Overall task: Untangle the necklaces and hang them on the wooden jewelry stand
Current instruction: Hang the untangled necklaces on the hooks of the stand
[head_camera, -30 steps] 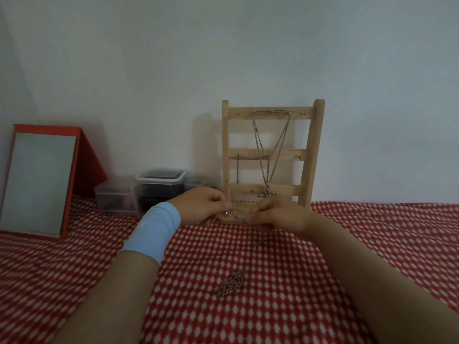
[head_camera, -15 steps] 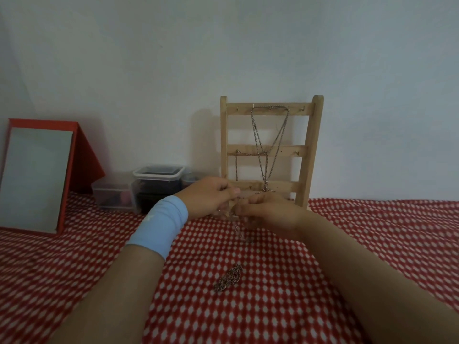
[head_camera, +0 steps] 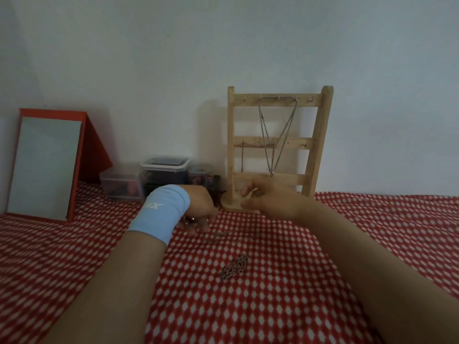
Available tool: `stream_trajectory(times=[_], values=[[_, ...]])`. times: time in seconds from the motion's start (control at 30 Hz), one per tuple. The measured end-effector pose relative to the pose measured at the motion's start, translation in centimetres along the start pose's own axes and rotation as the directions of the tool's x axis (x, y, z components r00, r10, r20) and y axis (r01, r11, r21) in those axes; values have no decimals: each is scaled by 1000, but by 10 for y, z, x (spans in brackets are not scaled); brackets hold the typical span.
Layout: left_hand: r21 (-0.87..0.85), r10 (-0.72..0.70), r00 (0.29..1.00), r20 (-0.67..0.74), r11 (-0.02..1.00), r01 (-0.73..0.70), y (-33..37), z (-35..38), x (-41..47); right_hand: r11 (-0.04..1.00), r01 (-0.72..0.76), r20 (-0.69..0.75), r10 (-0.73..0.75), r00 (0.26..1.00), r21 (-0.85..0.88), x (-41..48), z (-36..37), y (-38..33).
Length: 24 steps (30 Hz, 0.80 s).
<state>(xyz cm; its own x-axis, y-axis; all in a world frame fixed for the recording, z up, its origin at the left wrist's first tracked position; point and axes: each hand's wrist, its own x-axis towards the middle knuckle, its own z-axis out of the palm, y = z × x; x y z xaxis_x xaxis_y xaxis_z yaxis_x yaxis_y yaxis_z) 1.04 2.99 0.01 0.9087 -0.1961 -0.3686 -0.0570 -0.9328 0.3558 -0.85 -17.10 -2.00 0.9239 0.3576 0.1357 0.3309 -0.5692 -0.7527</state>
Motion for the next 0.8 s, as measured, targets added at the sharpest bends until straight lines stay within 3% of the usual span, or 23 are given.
stream_trajectory(times=[0.07, 0.13, 0.23, 0.37, 0.5, 0.63, 0.7, 0.8], values=[[37, 10, 1000, 20, 999, -11, -3, -2, -2, 994, 42, 211, -20, 977, -103, -3, -2, -9], [62, 88, 996, -20, 994, -87, -2, -5, -6, 964, 45, 461, 84, 883, -264, -5, 5, -16], [59, 205, 974, -92, 978, -201, 4, -10, -12, 916, 40, 580, 219, 784, -400, -5, 20, -17], [-25, 229, 973, 26, 973, -229, 9, -5, -15, 910, 60, 559, 199, 805, -410, -4, 17, -16], [-301, 252, 959, 131, 932, -203, 14, 6, -13, 997, -54, 469, 70, 880, -47, -5, 1, -7], [-468, 310, 934, 180, 862, -196, 14, 9, -12, 974, -104, 393, 16, 920, 203, -2, -7, 3], [-566, 379, 907, 186, 796, -216, 14, 11, -13, 948, -78, 290, -16, 957, 309, 1, -8, 3], [-652, 449, 890, 79, 699, -295, 12, 14, -7, 926, -28, 24, 21, 999, 377, 2, -8, 2]])
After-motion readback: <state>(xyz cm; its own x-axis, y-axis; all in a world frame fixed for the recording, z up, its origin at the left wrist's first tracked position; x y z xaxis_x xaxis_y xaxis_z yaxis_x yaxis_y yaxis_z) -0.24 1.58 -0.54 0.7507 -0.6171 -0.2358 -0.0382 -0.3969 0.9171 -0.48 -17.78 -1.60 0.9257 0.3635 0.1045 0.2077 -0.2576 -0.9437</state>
